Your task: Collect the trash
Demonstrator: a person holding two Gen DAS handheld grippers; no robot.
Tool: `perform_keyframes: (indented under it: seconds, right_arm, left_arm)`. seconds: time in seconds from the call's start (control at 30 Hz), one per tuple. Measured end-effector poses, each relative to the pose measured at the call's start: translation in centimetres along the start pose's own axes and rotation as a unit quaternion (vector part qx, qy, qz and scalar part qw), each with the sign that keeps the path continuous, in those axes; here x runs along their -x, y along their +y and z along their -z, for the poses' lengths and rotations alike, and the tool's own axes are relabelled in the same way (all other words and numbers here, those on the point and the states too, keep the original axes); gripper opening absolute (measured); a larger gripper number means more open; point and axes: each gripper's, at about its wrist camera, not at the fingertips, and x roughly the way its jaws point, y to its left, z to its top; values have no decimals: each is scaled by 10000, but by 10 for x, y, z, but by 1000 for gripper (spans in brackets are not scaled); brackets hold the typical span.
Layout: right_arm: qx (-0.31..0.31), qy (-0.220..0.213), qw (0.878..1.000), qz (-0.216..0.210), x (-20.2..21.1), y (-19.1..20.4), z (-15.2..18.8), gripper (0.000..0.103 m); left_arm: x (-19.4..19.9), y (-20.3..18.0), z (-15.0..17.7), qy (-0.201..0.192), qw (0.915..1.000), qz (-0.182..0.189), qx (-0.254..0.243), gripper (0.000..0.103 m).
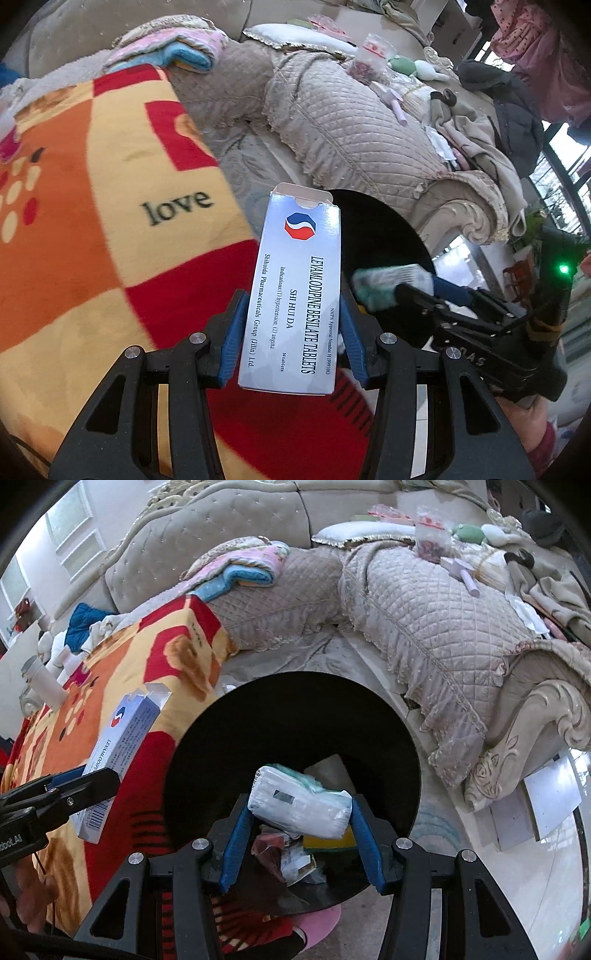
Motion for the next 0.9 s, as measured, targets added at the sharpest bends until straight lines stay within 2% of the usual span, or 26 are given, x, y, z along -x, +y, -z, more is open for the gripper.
perform_keyframes:
  seconds: [0.07, 0.1, 0.13, 0.2, 0.27, 0.3, 0.37, 0.53, 0.63, 0.8, 0.9]
  right_arm:
    - [-91, -35, 10000, -4, 0, -4, 0, 52]
    - [-181, -42, 9998, -9, 0, -6, -1, 55]
    - [-273, -25, 9996, -10, -1, -10, -1, 65]
    - [-455, 26, 9989, -64, -2, -17, 1, 73]
    - [-513, 31, 9987, -54, -1, -20, 4, 73]
    - [-521, 28, 9986, -40, 0, -20, 6, 73]
    - [-519, -11, 9986, -83, 2, -19, 9, 73]
    - [-422, -134, 9990, -60, 10, -9, 16, 73]
    - [-371, -254, 9989, -100, 15, 1, 20, 73]
    - [-236, -427, 9988, -72, 27, 18, 23, 73]
    - [-157, -520, 9985, -39, 35, 29, 24, 73]
  left_arm:
    - [-5, -5, -2, 25, 9998, 185, -44, 47]
    - [-6, -8, -3, 18, 9997, 242, -61, 47]
    - [-7, -9, -4, 9, 9994, 338, -66, 48]
    - [-9, -11, -5, 11, 9981, 617, -12, 49]
    - [-10, -10, -5, 22, 9974, 714, 56, 53]
    - [-10, -10, -5, 32, 9977, 670, 55, 62]
    - [-10, -8, -3, -47, 9985, 541, 45, 67]
    - [-6, -5, 2, -127, 9997, 219, -55, 67]
    - [3, -3, 8, -232, 9995, -108, -167, 67]
    - [18, -2, 20, -459, 9960, -663, -385, 67]
    - [29, 1, 28, -588, 9938, -831, -441, 67]
